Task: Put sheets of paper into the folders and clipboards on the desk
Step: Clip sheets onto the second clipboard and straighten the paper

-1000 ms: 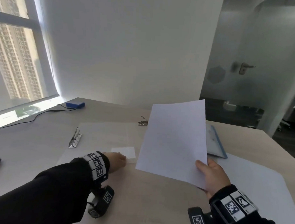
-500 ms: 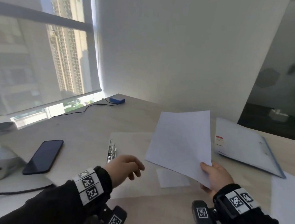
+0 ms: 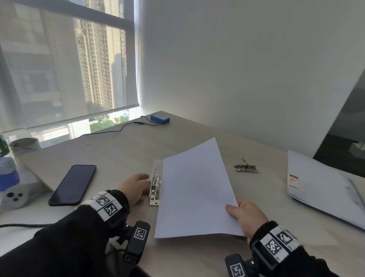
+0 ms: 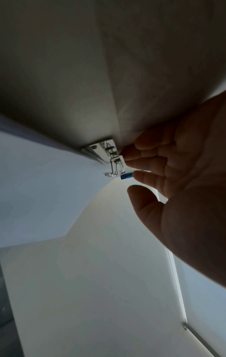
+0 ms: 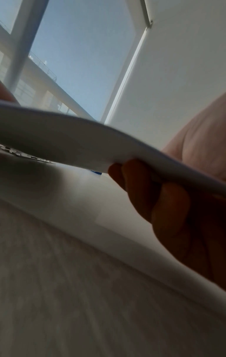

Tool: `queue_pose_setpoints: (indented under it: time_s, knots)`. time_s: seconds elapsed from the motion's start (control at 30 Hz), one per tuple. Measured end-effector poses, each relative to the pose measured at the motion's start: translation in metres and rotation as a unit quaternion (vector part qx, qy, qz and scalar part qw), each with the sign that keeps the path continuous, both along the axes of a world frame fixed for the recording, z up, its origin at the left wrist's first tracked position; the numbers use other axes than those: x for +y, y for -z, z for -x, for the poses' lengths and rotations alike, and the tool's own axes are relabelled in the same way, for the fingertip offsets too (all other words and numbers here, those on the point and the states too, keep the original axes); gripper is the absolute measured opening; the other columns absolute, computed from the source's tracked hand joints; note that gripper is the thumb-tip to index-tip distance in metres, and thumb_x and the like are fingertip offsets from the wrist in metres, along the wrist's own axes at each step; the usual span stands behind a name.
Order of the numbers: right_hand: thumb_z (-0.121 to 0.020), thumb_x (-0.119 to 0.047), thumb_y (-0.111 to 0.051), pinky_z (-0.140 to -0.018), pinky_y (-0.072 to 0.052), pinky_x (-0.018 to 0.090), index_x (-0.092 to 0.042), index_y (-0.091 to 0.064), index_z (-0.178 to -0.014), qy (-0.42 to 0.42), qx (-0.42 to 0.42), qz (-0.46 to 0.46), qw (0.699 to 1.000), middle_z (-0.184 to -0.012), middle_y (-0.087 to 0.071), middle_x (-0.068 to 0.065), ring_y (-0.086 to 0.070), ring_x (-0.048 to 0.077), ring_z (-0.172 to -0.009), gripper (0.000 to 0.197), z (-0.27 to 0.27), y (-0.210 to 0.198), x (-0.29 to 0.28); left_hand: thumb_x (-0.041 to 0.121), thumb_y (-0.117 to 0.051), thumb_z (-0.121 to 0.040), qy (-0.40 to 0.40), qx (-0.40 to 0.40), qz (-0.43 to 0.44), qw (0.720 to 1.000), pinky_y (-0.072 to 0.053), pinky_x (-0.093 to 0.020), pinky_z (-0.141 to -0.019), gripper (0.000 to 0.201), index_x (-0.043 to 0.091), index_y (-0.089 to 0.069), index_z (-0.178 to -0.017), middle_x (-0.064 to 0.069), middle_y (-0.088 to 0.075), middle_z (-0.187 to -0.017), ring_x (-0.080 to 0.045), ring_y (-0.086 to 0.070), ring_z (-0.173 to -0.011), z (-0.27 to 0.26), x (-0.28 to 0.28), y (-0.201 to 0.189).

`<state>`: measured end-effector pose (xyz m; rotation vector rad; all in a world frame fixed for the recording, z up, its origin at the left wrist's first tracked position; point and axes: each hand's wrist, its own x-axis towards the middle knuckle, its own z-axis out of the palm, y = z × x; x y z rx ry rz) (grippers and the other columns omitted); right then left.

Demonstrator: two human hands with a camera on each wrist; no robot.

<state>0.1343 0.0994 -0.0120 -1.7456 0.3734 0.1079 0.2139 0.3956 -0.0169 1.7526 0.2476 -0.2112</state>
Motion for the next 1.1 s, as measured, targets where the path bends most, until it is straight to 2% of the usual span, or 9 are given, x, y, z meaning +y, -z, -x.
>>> queue_pose_setpoints:
  time_s: [0.2,0.33,0.43,0.53,0.67,0.77,0.9,1.0,1.1]
  knots:
    - [-0.094,-0.004,-0.054,-0.095,-0.051,0.052,-0.012,-0.068,-0.103,-0.027,0.009,0.02,0.999,-0.105,-0.073,0.016,-0.069,0.037,-0.098,0.018,-0.01,0.007,0.012,0.002,-0.049,-0.087,0.018,0.014,0.021,1.0,-0.042,-0.025,-0.054,0.034,0.013,-0.055,-0.119,0.002,-0.065,-0.101,-0.018,-0.062,-0.092,0.001,0.006,-0.002]
    - [-0.094,-0.007,-0.056,-0.073,-0.054,0.034,-0.009,-0.064,-0.107,-0.044,0.009,0.034,0.998,-0.096,-0.073,0.011,-0.069,0.027,-0.083,0.015,-0.012,-0.001,0.008,0.001,-0.046,-0.09,0.008,0.028,0.039,0.999,-0.041,-0.021,-0.048,0.03,0.012,-0.054,-0.117,0.0,-0.063,-0.096,-0.012,-0.061,-0.08,-0.003,0.004,-0.005]
    - [-0.095,-0.008,-0.054,-0.066,-0.052,0.031,-0.011,-0.059,-0.112,-0.026,0.019,0.03,0.999,-0.1,-0.069,0.012,-0.067,0.025,-0.085,0.018,-0.008,-0.009,0.0,0.003,-0.044,-0.093,0.006,0.049,0.043,0.998,-0.039,-0.023,-0.051,0.021,0.013,-0.053,-0.109,-0.001,-0.062,-0.09,-0.013,-0.06,-0.075,-0.006,0.002,-0.009]
    - [-0.096,-0.008,-0.051,-0.055,-0.052,0.025,-0.009,-0.057,-0.117,-0.029,0.052,0.047,0.997,-0.103,-0.068,0.016,-0.066,0.025,-0.079,0.022,-0.003,-0.013,-0.005,0.009,-0.046,-0.093,0.013,0.076,0.0,0.997,-0.043,-0.029,-0.061,0.014,0.013,-0.054,-0.104,-0.004,-0.063,-0.093,-0.022,-0.059,-0.082,-0.01,0.0,-0.019]
    - [-0.094,-0.005,-0.05,-0.053,-0.048,0.027,-0.012,-0.059,-0.119,-0.054,0.073,0.096,0.991,-0.096,-0.07,0.014,-0.064,0.026,-0.069,0.028,-0.002,-0.012,-0.008,0.015,-0.048,-0.088,0.034,0.135,-0.077,0.987,-0.037,-0.021,-0.049,0.016,0.01,-0.05,-0.073,-0.006,-0.049,-0.064,-0.021,-0.044,-0.05,-0.012,-0.007,-0.037]
    - [-0.093,-0.006,-0.049,-0.04,-0.032,0.02,-0.015,-0.061,-0.119,-0.05,0.081,0.106,0.99,-0.074,-0.063,0.009,-0.048,0.018,-0.046,0.03,-0.002,-0.01,-0.01,0.019,-0.052,-0.09,0.055,0.108,-0.146,0.982,-0.034,-0.022,-0.05,0.026,0.006,-0.049,-0.068,-0.008,-0.046,-0.062,-0.021,-0.042,-0.05,-0.02,-0.017,-0.041]
    - [-0.093,-0.01,-0.047,-0.036,-0.025,0.017,-0.016,-0.061,-0.119,-0.039,0.077,0.097,0.991,-0.07,-0.055,0.01,-0.038,0.014,-0.039,0.03,0.0,-0.01,-0.011,0.026,-0.053,-0.094,0.044,0.053,-0.123,0.99,-0.037,-0.023,-0.052,0.018,0.008,-0.053,-0.09,-0.003,-0.046,-0.068,-0.015,-0.043,-0.056,-0.025,-0.023,-0.04]
    - [-0.094,-0.012,-0.047,-0.034,-0.026,0.017,-0.014,-0.06,-0.12,-0.037,0.069,0.086,0.993,-0.069,-0.054,0.009,-0.04,0.014,-0.038,0.03,0.0,-0.009,-0.013,0.035,-0.045,-0.097,0.014,0.024,-0.075,0.997,-0.038,-0.024,-0.05,0.031,0.011,-0.061,-0.086,-0.003,-0.05,-0.073,-0.016,-0.042,-0.056,-0.015,-0.018,-0.034]
    - [-0.094,-0.014,-0.048,-0.034,-0.026,0.016,-0.013,-0.062,-0.118,-0.032,0.066,0.078,0.994,-0.064,-0.054,0.007,-0.04,0.013,-0.036,0.027,-0.002,-0.006,-0.014,0.034,-0.042,-0.099,0.031,0.0,-0.052,0.998,-0.037,-0.011,-0.033,0.033,0.01,-0.064,-0.095,-0.002,-0.056,-0.076,-0.016,-0.047,-0.057,-0.004,-0.01,-0.026]
